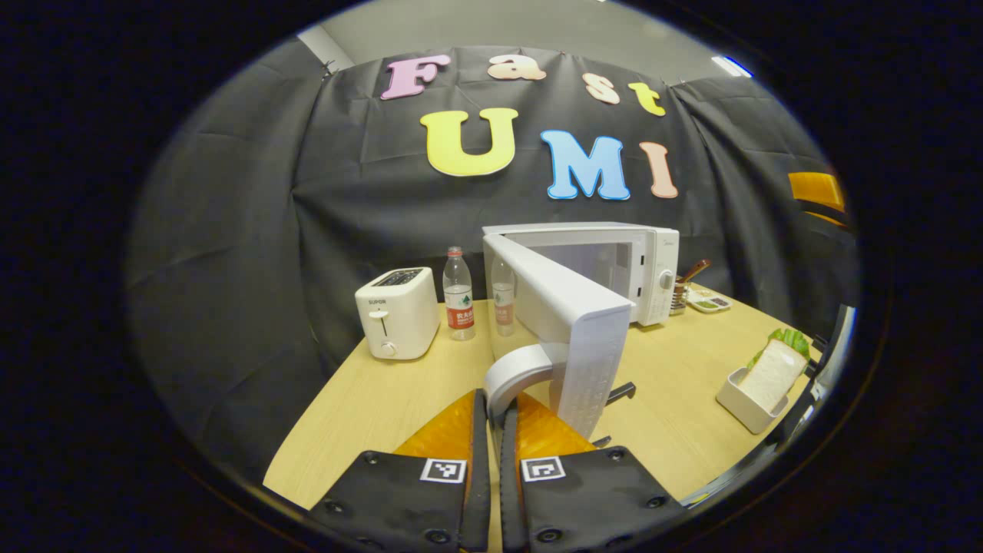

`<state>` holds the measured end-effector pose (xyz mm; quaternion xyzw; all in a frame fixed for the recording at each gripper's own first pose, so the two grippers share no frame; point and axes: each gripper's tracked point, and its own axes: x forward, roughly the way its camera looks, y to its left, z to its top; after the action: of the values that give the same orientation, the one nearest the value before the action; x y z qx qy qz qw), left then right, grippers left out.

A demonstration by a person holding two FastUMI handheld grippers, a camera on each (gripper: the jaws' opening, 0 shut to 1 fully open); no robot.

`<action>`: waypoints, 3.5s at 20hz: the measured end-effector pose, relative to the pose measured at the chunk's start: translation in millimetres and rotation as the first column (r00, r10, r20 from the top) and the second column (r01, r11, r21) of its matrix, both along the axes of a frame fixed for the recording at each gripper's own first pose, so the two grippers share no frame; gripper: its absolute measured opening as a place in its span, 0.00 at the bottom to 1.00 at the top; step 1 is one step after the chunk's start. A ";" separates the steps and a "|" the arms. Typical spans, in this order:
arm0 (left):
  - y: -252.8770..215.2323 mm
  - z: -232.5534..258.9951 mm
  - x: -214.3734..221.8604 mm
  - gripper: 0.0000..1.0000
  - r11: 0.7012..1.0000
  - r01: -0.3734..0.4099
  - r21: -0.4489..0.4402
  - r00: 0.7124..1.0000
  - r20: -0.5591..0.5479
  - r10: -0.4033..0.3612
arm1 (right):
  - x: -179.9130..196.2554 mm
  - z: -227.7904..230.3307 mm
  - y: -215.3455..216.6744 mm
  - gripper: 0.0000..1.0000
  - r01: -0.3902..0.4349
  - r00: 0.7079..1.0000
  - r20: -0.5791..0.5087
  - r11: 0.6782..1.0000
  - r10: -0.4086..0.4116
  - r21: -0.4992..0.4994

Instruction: Open the microwave oven with the left hand, put the food in, and close the microwave oven.

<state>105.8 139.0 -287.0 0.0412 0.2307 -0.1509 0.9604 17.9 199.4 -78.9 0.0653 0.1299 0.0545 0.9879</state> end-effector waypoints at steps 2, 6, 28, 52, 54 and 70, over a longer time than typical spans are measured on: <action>-2.1 -1.6 -2.5 0.14 1.000 -0.007 -0.011 1.000 -0.017 0.007 | -0.3 -0.3 -3.2 0.99 -0.001 1.000 -0.010 1.000 0.001 0.007; 6.2 6.3 -23.2 0.29 0.998 -0.053 0.035 0.998 0.017 0.053 | 6.2 -1.2 -15.3 0.99 -0.015 0.999 -0.030 1.000 0.016 0.025; -43.9 221.8 -98.1 0.98 0.951 -0.301 -0.071 0.890 0.337 0.307 | 28.9 -133.9 -112.5 0.99 -0.180 0.874 -0.427 0.971 0.231 0.155; -135.0 230.2 -94.9 0.98 0.939 -0.343 -0.037 0.871 0.361 0.333 | -63.1 -247.0 -98.4 0.87 -0.118 0.488 -0.706 0.840 0.513 0.529; -137.4 230.6 -94.9 0.98 0.936 -0.350 -0.043 0.868 0.361 0.342 | -66.0 -247.5 -98.1 0.64 -0.113 0.467 -0.711 0.833 0.525 0.542; -139.6 225.7 -40.3 0.98 0.959 -0.230 -0.165 0.894 0.352 0.275 | -28.9 -181.3 -74.2 0.29 -0.097 0.589 -0.628 0.816 0.509 0.571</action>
<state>65.5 -0.6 -61.4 -0.0187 0.0386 -0.0275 0.9987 -11.0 125.1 -260.2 0.2996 0.5217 0.2262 0.7661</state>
